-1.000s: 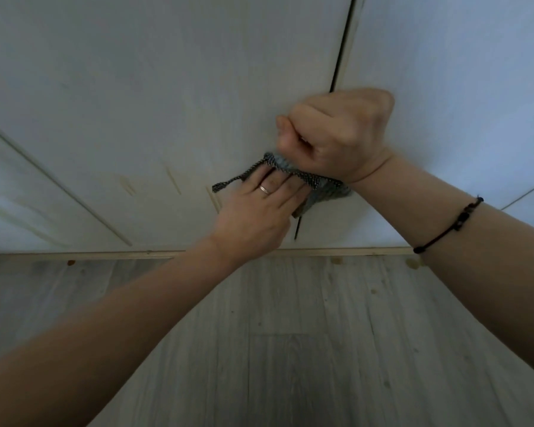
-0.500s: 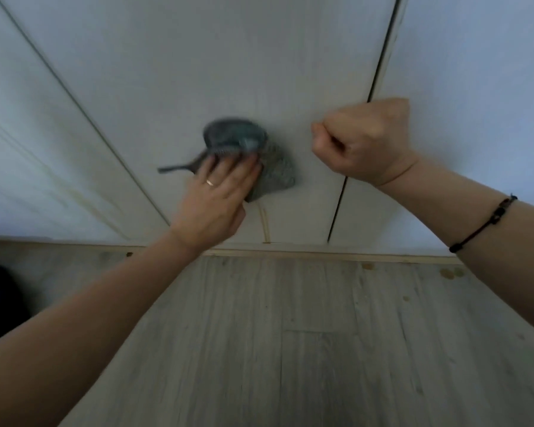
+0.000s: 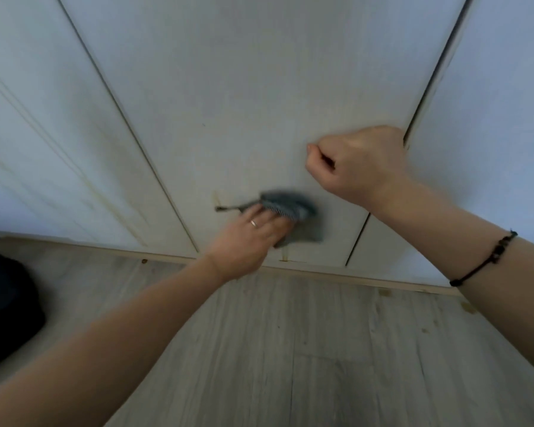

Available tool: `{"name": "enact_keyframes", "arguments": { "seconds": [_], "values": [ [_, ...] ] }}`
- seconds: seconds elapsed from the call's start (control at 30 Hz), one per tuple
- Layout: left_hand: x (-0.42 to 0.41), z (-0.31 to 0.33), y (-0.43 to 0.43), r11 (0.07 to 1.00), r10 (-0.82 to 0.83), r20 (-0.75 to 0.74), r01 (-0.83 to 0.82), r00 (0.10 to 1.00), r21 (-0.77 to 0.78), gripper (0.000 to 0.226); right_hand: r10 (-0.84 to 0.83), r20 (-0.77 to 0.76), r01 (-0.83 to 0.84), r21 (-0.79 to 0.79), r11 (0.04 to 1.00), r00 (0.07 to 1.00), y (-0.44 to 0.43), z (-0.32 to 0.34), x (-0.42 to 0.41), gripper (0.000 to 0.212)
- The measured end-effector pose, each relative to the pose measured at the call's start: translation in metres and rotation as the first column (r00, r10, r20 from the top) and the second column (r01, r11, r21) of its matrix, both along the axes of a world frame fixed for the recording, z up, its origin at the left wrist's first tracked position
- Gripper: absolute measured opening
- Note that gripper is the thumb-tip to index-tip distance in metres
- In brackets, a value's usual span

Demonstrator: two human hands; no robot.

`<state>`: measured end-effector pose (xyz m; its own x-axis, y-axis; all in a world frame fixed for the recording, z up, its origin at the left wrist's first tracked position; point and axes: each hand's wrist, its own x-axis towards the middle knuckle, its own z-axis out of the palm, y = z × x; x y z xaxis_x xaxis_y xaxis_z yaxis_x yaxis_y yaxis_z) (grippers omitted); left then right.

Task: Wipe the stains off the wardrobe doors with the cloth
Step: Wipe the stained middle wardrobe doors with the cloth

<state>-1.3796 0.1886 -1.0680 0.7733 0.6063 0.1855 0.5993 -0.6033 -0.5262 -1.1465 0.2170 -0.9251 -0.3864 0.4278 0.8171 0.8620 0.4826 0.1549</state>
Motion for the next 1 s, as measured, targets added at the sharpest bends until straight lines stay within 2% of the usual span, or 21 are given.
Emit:
{"name": "enact_keyframes", "arguments": {
  "seconds": [0.07,0.1,0.17,0.23,0.27,0.33,0.4,0.47,0.5,0.57,0.67,0.8,0.87,0.93,1.0],
  "values": [
    [-0.003,-0.009,-0.007,0.990,-0.017,-0.139,-0.003,0.990,-0.139,0.060,0.036,-0.012,-0.036,0.007,0.999,0.999,0.001,0.000,0.002,0.042],
    [-0.006,0.000,-0.007,0.987,-0.029,-0.141,0.006,0.990,-0.158,0.059,0.052,-0.014,-0.051,0.013,0.999,0.999,0.000,-0.001,0.003,0.042],
    [-0.013,0.032,0.001,0.998,-0.023,0.003,0.023,1.000,-0.055,0.055,0.081,-0.007,-0.081,0.029,0.996,0.997,0.002,0.000,0.003,0.044],
    [-0.024,0.066,0.013,0.991,0.005,0.210,-0.033,0.978,0.128,0.054,0.073,-0.001,-0.073,0.002,0.997,0.997,0.000,0.001,0.004,0.044],
    [-0.029,0.073,0.015,0.984,0.026,0.279,-0.075,0.960,0.164,0.056,0.066,0.003,-0.066,-0.012,0.998,0.998,-0.002,0.001,0.004,0.044],
    [-0.037,0.061,0.006,0.986,0.063,0.317,-0.108,0.946,0.125,0.062,0.065,-0.022,-0.066,-0.041,0.997,0.998,-0.005,0.000,0.003,0.045],
    [-0.039,0.028,-0.009,0.992,0.122,0.178,-0.117,0.976,-0.039,0.064,0.082,-0.039,-0.085,-0.077,0.993,0.996,-0.006,0.004,0.001,0.045],
    [-0.046,0.011,-0.018,0.973,0.136,-0.074,-0.147,0.988,-0.178,0.062,0.079,0.004,-0.078,-0.112,0.991,0.997,-0.006,0.011,0.000,0.046],
    [-0.050,0.013,-0.015,0.968,0.126,-0.150,-0.155,0.981,-0.198,0.061,0.066,0.037,-0.061,-0.122,0.991,0.997,-0.005,0.012,0.002,0.046],
    [-0.059,0.025,-0.008,0.978,0.101,-0.182,-0.132,0.978,-0.164,0.058,0.059,0.086,-0.047,-0.139,0.989,0.995,-0.006,0.010,0.005,0.047],
    [-0.078,0.040,0.000,0.990,0.109,-0.075,-0.115,0.991,-0.076,0.056,0.055,0.057,-0.045,-0.163,0.986,0.997,-0.007,0.015,-0.001,0.045],
    [-0.106,0.043,0.002,0.980,0.188,0.144,-0.195,0.971,0.034,0.061,-0.039,0.054,0.051,-0.251,0.967,0.998,-0.007,0.020,-0.010,0.048],
    [-0.100,0.029,0.001,0.966,0.252,0.241,-0.259,0.937,-0.005,0.069,-0.095,0.081,0.115,-0.308,0.944,0.992,-0.005,0.019,-0.014,0.050],
    [-0.085,0.009,-0.008,0.938,0.346,0.284,-0.327,0.894,-0.115,0.080,-0.141,0.111,0.173,-0.385,0.906,0.984,-0.005,0.024,-0.016,0.051],
    [-0.078,-0.010,-0.019,0.884,0.452,0.152,-0.418,0.879,-0.210,0.088,-0.164,0.102,0.193,-0.442,0.876,0.981,-0.006,0.031,-0.021,0.051]
  ]
}}
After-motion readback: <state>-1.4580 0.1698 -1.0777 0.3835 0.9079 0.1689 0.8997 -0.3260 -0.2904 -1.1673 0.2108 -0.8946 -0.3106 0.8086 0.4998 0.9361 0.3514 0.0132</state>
